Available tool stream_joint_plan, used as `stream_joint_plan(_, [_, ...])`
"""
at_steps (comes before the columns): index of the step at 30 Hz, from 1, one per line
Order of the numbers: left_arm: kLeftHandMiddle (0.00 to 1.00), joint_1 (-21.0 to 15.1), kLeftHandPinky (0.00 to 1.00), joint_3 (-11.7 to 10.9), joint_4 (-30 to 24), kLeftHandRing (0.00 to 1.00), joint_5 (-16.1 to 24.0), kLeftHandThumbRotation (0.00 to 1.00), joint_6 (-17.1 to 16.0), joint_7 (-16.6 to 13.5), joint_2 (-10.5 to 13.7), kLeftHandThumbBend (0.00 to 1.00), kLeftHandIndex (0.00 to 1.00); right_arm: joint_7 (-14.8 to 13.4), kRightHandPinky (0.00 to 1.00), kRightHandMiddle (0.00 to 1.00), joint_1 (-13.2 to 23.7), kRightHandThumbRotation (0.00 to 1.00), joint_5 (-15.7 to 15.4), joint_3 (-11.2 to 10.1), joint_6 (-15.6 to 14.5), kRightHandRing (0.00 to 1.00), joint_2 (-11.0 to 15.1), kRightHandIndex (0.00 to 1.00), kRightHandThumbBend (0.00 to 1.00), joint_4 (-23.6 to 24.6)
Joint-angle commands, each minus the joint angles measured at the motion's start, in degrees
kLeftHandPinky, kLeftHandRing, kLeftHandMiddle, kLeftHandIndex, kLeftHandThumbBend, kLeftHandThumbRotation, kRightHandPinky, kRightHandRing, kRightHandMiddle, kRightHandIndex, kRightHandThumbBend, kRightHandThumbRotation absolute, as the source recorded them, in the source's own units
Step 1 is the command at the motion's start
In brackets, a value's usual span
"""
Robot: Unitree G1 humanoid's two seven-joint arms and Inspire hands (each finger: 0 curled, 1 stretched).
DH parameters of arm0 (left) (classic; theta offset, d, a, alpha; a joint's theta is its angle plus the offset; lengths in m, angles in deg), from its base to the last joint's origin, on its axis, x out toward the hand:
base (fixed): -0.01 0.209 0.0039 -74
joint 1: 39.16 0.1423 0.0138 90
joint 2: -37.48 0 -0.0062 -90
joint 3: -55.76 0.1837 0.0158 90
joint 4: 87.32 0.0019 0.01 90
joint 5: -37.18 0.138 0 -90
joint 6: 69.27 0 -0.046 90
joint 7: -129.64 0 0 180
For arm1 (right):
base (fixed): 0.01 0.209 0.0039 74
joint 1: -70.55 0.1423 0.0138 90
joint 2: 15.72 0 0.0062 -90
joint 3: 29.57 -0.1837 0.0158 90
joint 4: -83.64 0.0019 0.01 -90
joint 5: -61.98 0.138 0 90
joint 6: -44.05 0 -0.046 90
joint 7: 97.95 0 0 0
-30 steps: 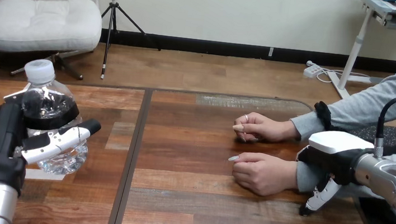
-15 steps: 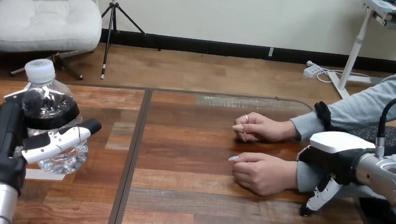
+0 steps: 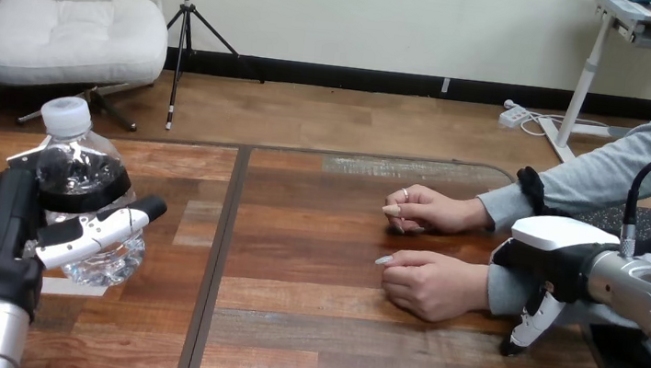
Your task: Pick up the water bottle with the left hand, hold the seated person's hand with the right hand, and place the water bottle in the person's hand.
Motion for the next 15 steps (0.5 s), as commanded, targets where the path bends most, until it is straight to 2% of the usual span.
stream_joint_plan(1, [0.39,-3.83,0.3,-0.67,-1.76,0.36,-0.05,0.0,-2.23,-0.12,1.31,0.7,0.41,-0.09,0.56,0.66,5.53,0.15,1.21,-1.75,-0.49,0.61,2.28,0.67,0.85,0.34])
stream_joint_plan(15, [0.4,-3.73,0.31,-0.72,-1.76,0.36,-0.38,0.0,-2.07,-0.01,1.19,0.69,0.41,0.52,0.51,0.6,5.68,0.1,1.92,-2.42,-0.64,0.55,2.49,0.62,0.81,0.41])
